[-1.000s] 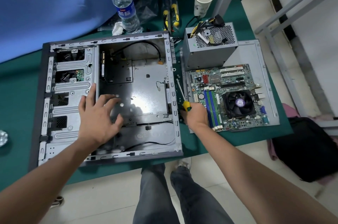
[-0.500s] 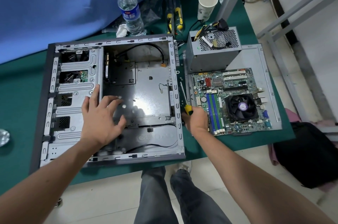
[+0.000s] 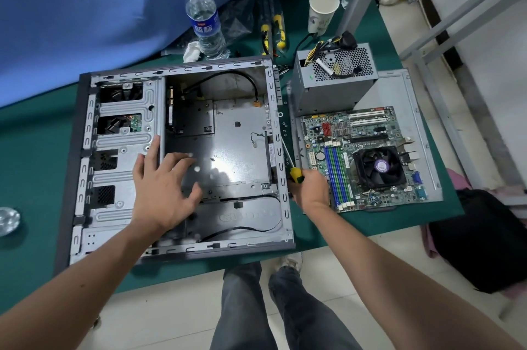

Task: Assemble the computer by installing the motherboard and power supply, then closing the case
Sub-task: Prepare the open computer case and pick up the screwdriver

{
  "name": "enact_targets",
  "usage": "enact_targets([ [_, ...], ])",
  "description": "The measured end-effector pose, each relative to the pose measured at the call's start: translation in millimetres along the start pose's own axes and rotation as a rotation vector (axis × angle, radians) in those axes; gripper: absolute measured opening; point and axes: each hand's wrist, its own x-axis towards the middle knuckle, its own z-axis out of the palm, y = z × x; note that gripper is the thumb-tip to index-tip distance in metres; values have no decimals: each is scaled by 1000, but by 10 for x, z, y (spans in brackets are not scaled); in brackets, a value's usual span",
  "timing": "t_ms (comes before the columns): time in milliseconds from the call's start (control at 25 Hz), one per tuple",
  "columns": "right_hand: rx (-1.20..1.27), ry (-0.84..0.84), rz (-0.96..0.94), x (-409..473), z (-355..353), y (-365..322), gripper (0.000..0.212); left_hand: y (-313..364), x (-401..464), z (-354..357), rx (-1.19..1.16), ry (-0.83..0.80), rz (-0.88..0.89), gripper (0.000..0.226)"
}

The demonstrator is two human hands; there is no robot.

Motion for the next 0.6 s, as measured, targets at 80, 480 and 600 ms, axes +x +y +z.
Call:
enact_targets([
  [80, 26, -3, 4, 0, -18, -2, 8, 2, 1, -3, -1, -7, -7, 59],
  [480, 314, 136, -14, -266, -353, -113, 18, 2, -3, 3, 4, -31, -20, 62],
  [600, 518, 121, -10, -449, -599, -265, 9, 3, -10, -6, -2, -46, -16, 62],
])
